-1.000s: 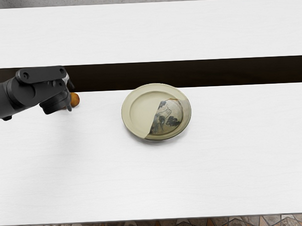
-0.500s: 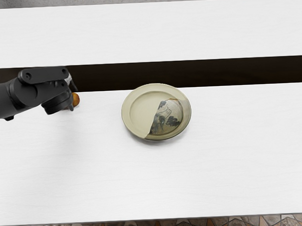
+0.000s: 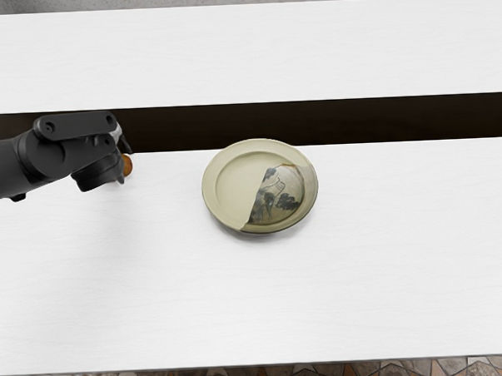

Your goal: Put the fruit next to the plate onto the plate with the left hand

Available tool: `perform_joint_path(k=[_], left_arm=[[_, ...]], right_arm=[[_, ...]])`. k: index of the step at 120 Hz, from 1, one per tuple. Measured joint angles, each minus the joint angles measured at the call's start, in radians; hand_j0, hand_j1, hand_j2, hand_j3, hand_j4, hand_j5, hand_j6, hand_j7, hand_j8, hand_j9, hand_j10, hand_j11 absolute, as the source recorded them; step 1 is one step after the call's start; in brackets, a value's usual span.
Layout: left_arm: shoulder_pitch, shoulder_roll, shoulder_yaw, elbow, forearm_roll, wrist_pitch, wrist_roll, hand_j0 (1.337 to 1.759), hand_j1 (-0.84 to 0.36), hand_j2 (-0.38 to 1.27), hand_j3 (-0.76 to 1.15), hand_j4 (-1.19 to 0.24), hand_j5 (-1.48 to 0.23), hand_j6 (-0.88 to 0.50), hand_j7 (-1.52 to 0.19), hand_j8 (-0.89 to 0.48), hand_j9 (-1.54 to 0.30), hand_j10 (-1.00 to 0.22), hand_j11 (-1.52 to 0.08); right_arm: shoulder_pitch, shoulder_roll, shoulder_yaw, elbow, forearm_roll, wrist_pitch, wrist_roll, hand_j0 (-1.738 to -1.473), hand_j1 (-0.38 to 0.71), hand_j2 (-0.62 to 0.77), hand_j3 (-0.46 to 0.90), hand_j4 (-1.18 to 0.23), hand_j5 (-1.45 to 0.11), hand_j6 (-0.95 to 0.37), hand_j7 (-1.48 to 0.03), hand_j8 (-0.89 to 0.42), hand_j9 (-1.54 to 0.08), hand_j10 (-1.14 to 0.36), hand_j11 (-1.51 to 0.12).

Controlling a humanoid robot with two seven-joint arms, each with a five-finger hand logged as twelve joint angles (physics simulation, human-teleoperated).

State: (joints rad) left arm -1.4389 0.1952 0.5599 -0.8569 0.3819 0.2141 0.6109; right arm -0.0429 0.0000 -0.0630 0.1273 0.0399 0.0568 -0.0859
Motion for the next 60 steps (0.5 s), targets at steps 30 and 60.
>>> perform_joint_path(k=[30,60], left_arm=[[0.002,0.000,0.001,0.003,0.000,0.011,0.000,1.658,-0.28,0.14,0.00,-0.54,-0.71,-0.51,-0.70,-0.54,-0.70,-0.54,-0.70],[0.009,-0.009,0.001,0.010,0.007,0.014,0.001,1.655,-0.28,0.15,0.00,-0.59,-0.74,-0.51,-0.75,-0.53,-0.77,-0.58,-0.76]], right_arm=[[0.000,0.000,0.000,0.000,0.000,0.000,0.000,-1.658,-0.32,0.00,0.00,-0.02,-0.03,-0.02,-0.03,-0.02,-0.03,-0.02,-0.03],[0.000,0.000,0.000,0.000,0.000,0.000,0.000,-1.658,-0.32,0.00,0.00,-0.02,-0.03,-0.02,-0.03,-0.02,-0.03,-0.02,-0.03]])
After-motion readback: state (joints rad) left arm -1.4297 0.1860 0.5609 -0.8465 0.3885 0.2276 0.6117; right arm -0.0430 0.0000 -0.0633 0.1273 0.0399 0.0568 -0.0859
